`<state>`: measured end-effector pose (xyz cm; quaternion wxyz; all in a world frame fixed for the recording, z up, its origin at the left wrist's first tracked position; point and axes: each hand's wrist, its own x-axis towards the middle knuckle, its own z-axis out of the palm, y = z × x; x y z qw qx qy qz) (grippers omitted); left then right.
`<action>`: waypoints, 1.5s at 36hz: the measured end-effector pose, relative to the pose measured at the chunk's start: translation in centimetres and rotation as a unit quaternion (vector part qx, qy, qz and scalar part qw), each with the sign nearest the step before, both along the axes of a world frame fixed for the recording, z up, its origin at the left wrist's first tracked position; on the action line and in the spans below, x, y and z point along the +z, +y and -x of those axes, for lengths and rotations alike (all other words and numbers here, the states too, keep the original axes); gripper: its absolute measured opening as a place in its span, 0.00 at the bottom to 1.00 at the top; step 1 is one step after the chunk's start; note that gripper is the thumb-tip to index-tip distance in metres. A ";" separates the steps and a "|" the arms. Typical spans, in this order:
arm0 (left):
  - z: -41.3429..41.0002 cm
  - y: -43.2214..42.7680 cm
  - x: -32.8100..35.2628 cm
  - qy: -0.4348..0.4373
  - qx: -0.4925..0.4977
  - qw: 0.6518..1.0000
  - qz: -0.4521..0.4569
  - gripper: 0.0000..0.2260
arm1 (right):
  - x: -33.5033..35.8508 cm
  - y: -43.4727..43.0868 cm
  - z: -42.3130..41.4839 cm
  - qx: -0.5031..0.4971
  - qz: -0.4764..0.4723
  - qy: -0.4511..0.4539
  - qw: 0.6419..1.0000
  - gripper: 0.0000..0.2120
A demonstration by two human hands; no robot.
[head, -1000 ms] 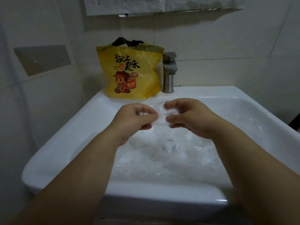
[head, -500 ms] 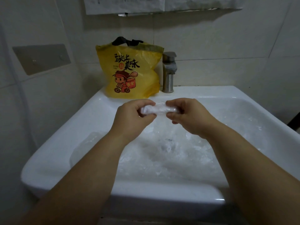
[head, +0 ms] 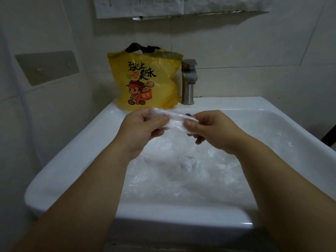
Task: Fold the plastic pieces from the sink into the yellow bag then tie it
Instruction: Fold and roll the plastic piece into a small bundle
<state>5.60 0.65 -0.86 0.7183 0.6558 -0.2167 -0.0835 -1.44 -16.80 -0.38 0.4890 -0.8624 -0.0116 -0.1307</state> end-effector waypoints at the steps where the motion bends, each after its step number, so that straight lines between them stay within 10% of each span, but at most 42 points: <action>1: -0.1 0.0 0.0 0.012 0.009 1.000 0.016 0.04 | 0.0 0.1 0.0 0.005 -0.016 0.004 1.000 0.06; 7: 0.0 -0.8 0.5 0.108 -0.059 0.979 0.161 0.16 | 0.1 1.4 -0.2 0.018 -0.200 0.008 0.980 0.07; 11: 1.4 -2.0 -0.6 0.095 -0.159 0.983 -0.003 0.17 | -0.4 3.1 -0.3 0.068 -0.226 0.024 0.971 0.08; 24: -0.1 -1.8 -0.1 0.084 0.038 0.993 0.079 0.09 | 0.1 1.9 -0.1 0.032 -0.209 0.076 0.975 0.08; 31: -0.5 -0.7 -1.0 -0.101 0.158 0.979 -0.086 0.11 | 0.0 1.2 -0.1 0.022 -0.195 0.103 0.975 0.08; 54: 0.5 0.7 0.5 0.037 -0.067 0.995 -0.056 0.04 | 0.6 -1.3 0.3 0.050 -0.252 0.086 0.963 0.07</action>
